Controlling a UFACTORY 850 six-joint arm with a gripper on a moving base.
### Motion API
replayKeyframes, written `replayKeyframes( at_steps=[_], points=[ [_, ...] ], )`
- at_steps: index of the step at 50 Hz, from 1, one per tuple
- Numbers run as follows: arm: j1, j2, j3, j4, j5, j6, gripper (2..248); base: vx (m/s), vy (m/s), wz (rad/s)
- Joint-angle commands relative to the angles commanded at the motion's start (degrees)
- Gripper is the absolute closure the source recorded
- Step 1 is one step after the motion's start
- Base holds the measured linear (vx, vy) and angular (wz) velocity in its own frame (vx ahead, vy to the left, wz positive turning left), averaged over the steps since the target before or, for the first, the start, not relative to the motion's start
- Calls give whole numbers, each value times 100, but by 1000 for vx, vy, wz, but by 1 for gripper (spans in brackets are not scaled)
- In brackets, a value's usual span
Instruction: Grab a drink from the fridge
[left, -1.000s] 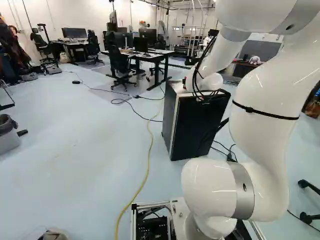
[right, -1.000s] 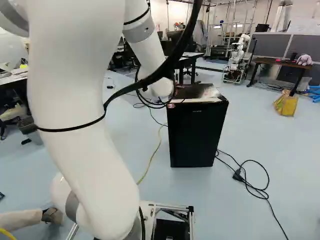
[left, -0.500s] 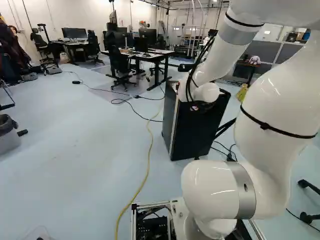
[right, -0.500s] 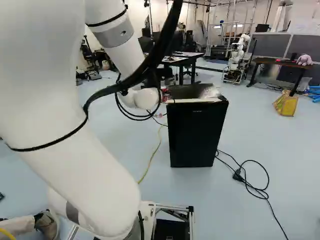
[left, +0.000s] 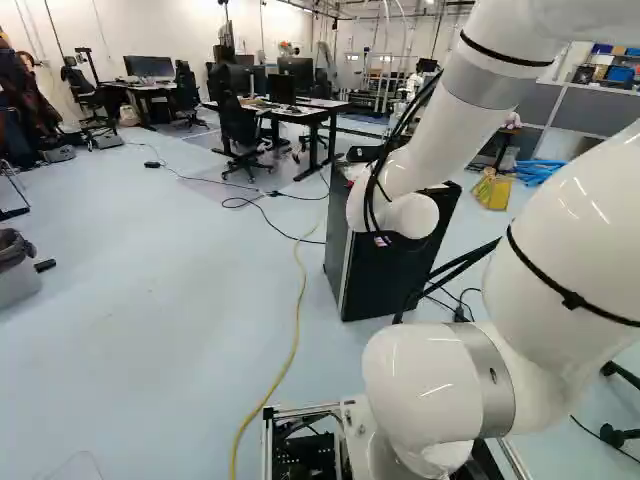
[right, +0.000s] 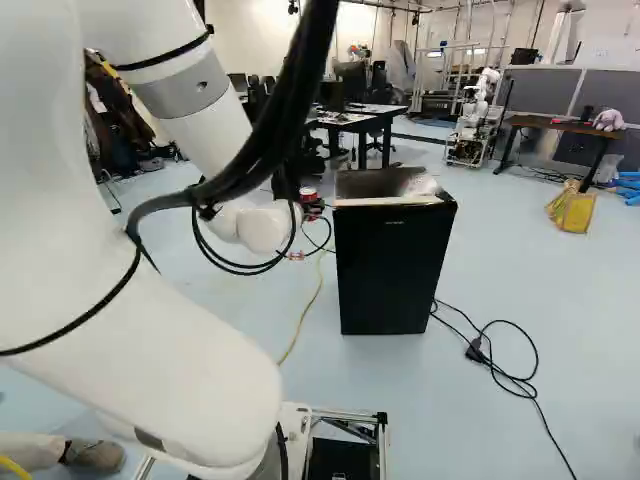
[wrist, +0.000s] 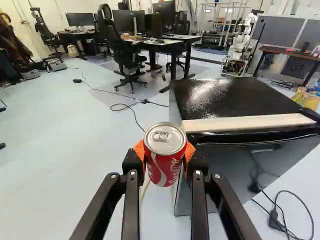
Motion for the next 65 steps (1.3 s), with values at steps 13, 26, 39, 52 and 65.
replayKeyframes(
  at_steps=[13,26,39,52,65],
  points=[
    [181,307,456,220,142,-113,155,0,0,0],
    [323,547,811,391,252,-201,155,0,0,0],
    [421,714,1058,511,329,-262,155,0,0,0],
    [477,808,1197,578,372,-297,155,0,0,0],
    [490,830,1230,594,383,-305,155,0,0,0]
  ],
)
